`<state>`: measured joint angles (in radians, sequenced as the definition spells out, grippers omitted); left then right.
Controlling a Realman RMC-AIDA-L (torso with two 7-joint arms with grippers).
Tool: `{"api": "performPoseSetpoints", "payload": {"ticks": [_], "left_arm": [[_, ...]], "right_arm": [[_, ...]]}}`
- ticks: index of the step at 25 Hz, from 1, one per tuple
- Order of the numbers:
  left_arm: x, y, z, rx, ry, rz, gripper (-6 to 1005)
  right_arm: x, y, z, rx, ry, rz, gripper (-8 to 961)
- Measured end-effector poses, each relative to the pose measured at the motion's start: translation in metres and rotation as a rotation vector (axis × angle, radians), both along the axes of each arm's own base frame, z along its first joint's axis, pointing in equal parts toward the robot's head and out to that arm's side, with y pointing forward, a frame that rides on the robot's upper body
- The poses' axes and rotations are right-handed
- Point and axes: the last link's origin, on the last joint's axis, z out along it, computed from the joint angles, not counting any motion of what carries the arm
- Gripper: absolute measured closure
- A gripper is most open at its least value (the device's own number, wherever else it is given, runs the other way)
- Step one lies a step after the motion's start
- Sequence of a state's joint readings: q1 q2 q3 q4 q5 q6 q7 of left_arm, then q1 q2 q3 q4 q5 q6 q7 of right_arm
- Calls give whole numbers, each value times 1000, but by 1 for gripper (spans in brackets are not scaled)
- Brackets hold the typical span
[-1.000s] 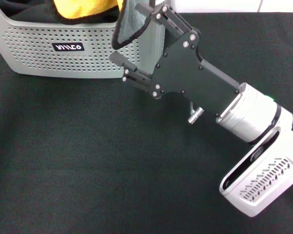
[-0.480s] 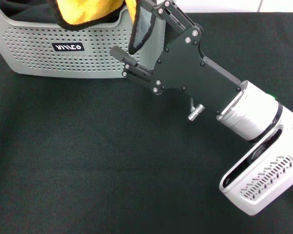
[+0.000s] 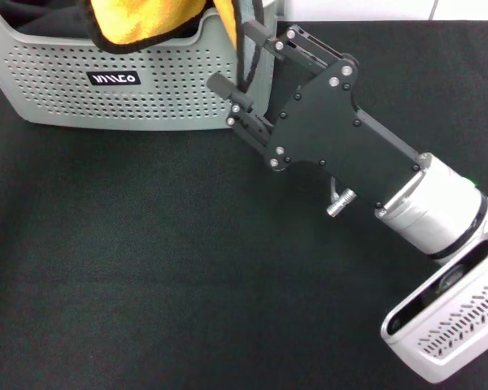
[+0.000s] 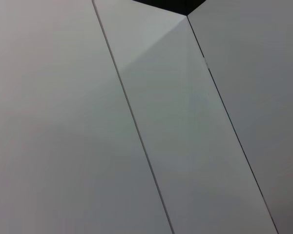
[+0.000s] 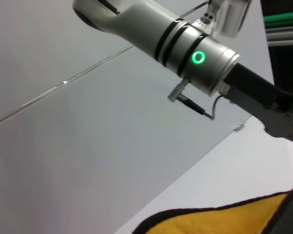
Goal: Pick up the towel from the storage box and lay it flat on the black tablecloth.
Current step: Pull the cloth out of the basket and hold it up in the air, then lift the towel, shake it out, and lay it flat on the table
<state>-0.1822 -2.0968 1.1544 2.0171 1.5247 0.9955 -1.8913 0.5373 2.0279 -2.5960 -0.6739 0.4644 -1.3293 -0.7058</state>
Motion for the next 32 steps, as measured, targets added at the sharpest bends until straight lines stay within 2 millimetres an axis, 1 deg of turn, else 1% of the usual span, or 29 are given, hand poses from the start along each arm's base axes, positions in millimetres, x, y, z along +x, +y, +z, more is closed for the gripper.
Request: {"api": "performPoseSetpoints", "payload": {"ticks": [7,13,26,30,32], "left_arm": [[0,0,1,2,0,0,980],[0,0,1,3,0,0,980],[0,0,1,3,0,0,979],[0,0,1,2,1,1,979],[-3,-1,-1,-1,12,2,979]], "right_arm": [[6,-2,2,8,8,-17,567],[8,1,2,2,9,-36,647],[11,3,3,4,11,-62,736],[12,3,2,-15,15,-70,871],[13,2,2,-59,38,-88,938]]}}
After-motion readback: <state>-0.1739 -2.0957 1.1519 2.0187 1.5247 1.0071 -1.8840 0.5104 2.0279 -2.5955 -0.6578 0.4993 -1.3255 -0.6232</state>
